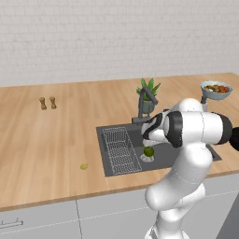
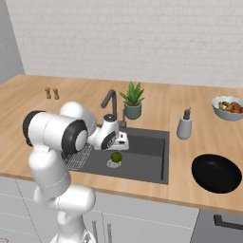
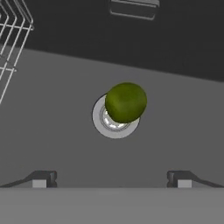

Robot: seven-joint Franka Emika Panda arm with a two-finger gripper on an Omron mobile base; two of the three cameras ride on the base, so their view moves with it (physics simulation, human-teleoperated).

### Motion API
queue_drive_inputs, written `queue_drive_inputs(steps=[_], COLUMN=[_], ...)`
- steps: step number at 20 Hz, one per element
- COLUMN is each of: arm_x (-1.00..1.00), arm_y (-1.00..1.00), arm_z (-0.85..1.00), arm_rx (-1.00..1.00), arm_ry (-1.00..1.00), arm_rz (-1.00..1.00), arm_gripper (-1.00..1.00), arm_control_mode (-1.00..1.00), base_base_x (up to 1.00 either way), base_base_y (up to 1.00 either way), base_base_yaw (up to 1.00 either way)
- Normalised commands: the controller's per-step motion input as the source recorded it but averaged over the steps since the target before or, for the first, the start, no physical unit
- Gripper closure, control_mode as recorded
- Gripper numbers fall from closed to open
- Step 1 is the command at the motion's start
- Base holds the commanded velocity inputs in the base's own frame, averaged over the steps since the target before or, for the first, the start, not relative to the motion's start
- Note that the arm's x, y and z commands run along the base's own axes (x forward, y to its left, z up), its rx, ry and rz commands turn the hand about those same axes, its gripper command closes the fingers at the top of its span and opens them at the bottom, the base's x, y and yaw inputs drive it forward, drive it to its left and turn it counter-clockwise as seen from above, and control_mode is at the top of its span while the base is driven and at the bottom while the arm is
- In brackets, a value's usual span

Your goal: Pick the lime from the sink and place it in the bowl. Then pick the bowl and place it in the microwave. Then close the microwave door and press the start button.

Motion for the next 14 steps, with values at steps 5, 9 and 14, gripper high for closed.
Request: queue_drive_inputs(steps=[5, 9, 14], arm_x=[0.44, 0.26, 0.17], arm_y=[0.0, 0.0, 0.0], arm_z=[-0.18, -0.37, -0.4], arm_rx=[0.0, 0.0, 0.0], arm_ry=[0.01, 0.02, 0.0], arm_rz=[0.0, 0.0, 0.0], arm_gripper=[-1.0, -1.0, -1.0], arm_control_mode=[-1.0, -1.0, -1.0], base_base_x=[0.0, 0.0, 0.0], base_base_y=[0.0, 0.0, 0.0], base_base_yaw=[0.0, 0.0, 0.0])
